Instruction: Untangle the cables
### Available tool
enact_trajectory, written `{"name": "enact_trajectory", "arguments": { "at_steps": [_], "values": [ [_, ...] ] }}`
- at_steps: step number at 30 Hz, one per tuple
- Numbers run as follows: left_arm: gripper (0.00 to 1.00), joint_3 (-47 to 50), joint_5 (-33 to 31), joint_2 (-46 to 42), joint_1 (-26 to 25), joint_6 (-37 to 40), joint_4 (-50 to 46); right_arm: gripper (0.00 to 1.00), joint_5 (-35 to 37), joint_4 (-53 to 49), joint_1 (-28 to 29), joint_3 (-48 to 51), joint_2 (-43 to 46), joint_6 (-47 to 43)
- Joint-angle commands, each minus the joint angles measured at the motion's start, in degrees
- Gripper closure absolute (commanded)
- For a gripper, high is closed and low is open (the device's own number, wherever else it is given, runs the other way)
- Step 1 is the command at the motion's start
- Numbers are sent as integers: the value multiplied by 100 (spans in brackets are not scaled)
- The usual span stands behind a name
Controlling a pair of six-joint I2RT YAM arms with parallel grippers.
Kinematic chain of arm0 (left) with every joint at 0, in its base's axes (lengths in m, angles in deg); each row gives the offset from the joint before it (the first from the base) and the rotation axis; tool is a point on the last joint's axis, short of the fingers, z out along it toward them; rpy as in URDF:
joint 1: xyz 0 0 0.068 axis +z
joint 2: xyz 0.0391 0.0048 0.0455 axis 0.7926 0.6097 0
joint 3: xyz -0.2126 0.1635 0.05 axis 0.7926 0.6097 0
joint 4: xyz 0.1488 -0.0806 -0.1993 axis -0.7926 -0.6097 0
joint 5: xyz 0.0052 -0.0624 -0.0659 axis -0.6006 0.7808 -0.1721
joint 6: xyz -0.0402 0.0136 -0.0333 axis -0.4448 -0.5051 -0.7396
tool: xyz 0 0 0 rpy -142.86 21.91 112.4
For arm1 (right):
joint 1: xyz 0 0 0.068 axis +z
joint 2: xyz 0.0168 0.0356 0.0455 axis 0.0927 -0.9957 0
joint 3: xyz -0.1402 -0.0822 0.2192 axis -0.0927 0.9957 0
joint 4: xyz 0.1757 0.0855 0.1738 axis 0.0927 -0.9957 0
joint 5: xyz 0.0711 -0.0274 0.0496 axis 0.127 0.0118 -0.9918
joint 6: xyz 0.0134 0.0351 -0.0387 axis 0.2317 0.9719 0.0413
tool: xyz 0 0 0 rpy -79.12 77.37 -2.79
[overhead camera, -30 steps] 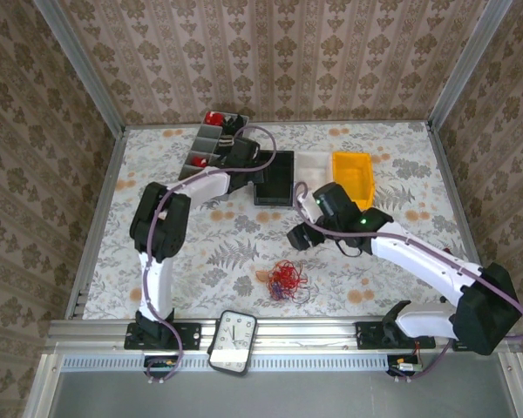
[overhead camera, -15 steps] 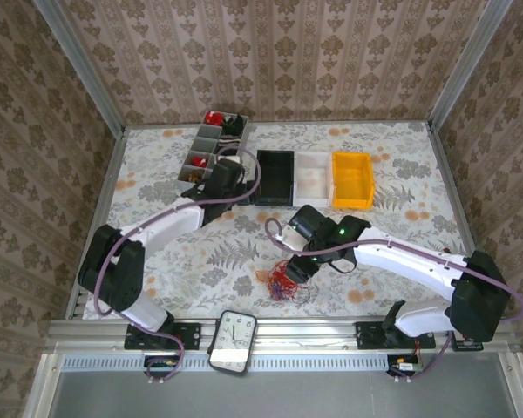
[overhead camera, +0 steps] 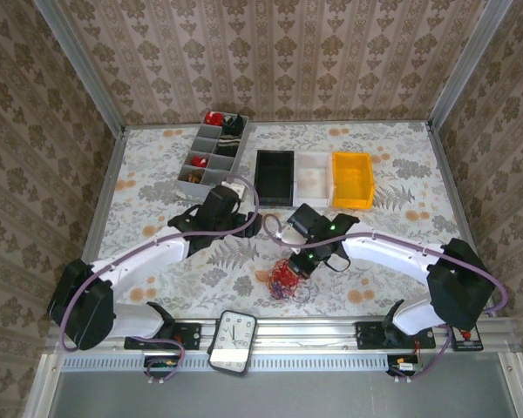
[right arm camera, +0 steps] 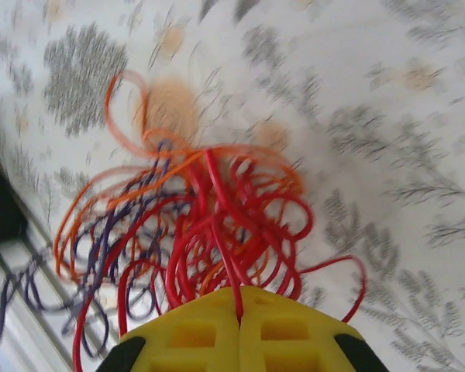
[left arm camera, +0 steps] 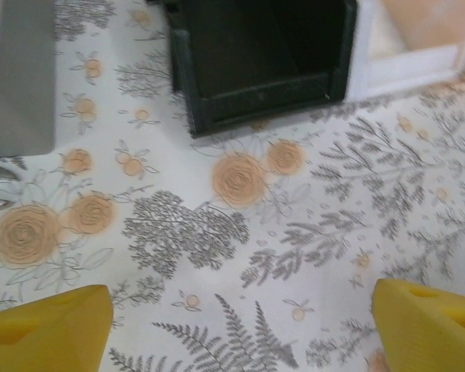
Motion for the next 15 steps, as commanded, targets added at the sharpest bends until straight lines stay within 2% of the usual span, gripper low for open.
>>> {"name": "enact_trajectory", "arguments": {
  "at_steps": [1,6,13,15],
  "values": [
    [10,81,428,-58,-214,407,29,100,-186,638,-576,32,-53,496],
    [7,-315,939,527,-418,927,200,100,-693,788,-1340,-221,-420,900],
    [6,-1368,1779,1948,-658,1522,-35,100,-825,1074,-1603,-350,-573,1386],
    [9,-1671,2057,2343,-685,1715,-243,100,-828,1131,-1672,-325,-566,1511]
  ]
}}
